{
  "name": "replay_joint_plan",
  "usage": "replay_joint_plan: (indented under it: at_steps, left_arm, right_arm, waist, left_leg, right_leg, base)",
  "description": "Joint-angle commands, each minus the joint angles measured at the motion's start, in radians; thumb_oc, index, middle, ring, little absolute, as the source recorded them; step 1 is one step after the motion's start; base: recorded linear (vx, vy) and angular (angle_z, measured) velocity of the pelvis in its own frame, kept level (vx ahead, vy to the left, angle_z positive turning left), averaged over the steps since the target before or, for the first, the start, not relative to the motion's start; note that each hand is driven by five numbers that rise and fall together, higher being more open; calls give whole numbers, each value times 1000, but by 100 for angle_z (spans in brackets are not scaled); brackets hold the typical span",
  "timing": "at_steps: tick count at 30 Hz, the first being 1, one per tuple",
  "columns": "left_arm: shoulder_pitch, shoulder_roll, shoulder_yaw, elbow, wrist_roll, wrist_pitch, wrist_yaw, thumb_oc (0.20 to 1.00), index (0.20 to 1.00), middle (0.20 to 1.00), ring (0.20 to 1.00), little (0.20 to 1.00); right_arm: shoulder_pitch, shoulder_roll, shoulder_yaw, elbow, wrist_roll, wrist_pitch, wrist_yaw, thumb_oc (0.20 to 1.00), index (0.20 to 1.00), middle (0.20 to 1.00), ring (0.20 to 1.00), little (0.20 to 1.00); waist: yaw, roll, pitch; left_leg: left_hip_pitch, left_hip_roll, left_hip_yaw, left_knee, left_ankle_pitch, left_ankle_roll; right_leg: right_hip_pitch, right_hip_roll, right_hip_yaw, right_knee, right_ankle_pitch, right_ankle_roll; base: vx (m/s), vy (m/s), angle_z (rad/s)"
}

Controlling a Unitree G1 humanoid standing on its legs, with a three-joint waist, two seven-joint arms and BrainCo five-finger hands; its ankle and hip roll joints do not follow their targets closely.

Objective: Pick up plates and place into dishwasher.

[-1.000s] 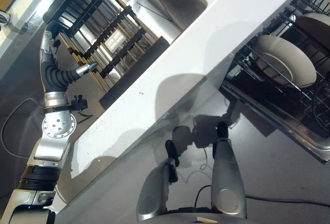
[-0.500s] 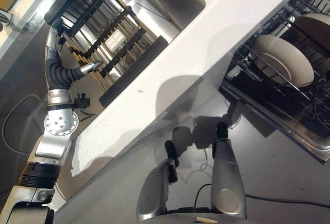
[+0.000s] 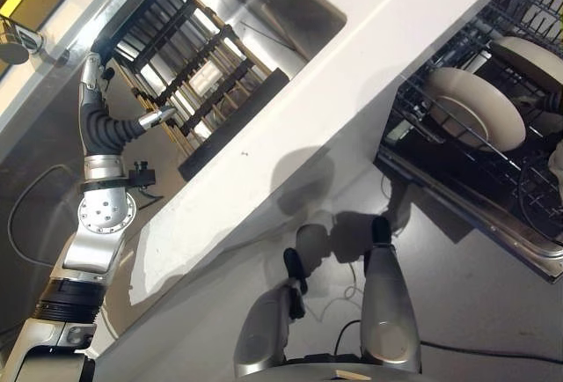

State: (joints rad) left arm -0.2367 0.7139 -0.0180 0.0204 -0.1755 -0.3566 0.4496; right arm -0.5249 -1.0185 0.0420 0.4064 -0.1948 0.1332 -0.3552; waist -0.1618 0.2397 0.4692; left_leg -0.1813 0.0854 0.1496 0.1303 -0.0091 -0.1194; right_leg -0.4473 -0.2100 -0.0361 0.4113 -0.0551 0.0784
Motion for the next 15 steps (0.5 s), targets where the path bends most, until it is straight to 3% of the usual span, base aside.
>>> replay_joint_plan:
  at_steps: [1,15]
  left_arm:
    - [30,-33,55,-16,-20,-30,-7,1000,1000,1000,1000,1000]
    - [110,-106,99,1,-17,-44,-92,1000,1000,1000,1000,1000]
  right_arm:
    - [41,-1,-86,-152,-34,-11,-41,1000,1000,1000,1000,1000]
    - [239,115,-233,-401,-31,-32,-91,1000,1000,1000,1000,1000]
  waist:
    - [-43,0,-63]
    - [-113,-15,-126]
  left_leg:
    - [-7,81,-10,98,-48,-21]
    - [91,66,77,174,-138,-9]
  right_leg:
    - [70,-14,42,-102,-10,22]
    - [169,-54,96,-153,10,56]
  base:
    - [42,72,-4]
    - [34,75,-12]
